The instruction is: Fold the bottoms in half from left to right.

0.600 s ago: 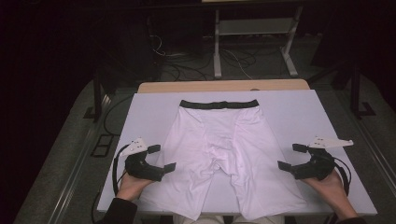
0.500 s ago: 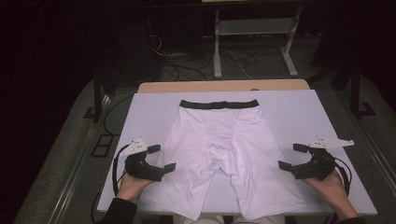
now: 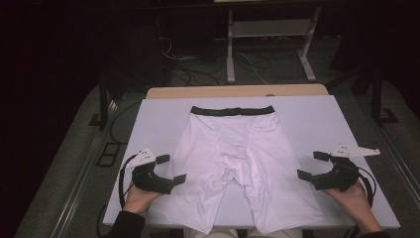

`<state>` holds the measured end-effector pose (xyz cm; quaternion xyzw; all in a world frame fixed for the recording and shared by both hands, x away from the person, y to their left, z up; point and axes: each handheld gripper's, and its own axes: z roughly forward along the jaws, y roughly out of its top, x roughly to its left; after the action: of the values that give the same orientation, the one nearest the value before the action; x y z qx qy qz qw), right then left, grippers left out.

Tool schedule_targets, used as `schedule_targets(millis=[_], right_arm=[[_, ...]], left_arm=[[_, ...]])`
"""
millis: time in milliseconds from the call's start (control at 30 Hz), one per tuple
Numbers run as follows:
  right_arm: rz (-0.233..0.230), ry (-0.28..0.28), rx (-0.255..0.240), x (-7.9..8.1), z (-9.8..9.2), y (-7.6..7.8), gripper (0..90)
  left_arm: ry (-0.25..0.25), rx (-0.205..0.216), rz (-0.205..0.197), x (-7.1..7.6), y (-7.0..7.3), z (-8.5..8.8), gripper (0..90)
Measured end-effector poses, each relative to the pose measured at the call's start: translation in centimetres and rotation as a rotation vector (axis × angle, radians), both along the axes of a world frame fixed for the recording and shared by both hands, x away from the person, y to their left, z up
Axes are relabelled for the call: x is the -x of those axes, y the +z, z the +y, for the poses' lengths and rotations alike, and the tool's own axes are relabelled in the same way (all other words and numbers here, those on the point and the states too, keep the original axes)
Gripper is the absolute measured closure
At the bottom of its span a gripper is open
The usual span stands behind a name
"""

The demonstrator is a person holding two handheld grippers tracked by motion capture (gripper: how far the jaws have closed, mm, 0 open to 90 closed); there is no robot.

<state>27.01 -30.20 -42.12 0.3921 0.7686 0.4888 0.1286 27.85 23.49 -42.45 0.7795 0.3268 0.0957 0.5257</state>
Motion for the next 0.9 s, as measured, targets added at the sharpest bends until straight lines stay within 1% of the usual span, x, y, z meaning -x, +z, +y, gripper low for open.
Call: schedule_targets(millis=[233,300,333,367,500,600,900], right_arm=[[-0.002,-0.001,0.004,0.0,0.1,0.5,0.0],[-0.014,0.011,0.010,0.0,0.5,1.1,0.0],[-0.014,0.011,0.010,0.0,0.5,1.1,0.0],[-0.017,0.019,0.013,-0.2,0.7,1.5,0.0],[-0.018,0.028,0.014,-0.6,1.1,2.0,0.0],[-0.022,0.042,0.016,-1.3,1.7,2.5,0.0],[-0.021,0.076,0.039,-2.3,2.8,3.4,0.0]], left_arm=[[0.008,0.001,0.003,0.2,-0.1,-0.1,0.0],[0.009,0.002,0.001,0.3,-0.1,-0.1,0.0],[0.009,0.002,0.001,0.3,-0.1,-0.1,0.0],[0.009,0.004,0.001,0.3,-0.1,-0.1,0.0],[0.010,0.006,0.002,0.3,-0.1,0.0,0.0],[0.012,0.007,0.003,0.3,-0.1,0.0,0.0],[0.013,0.010,0.000,0.4,-0.1,0.0,0.0]])
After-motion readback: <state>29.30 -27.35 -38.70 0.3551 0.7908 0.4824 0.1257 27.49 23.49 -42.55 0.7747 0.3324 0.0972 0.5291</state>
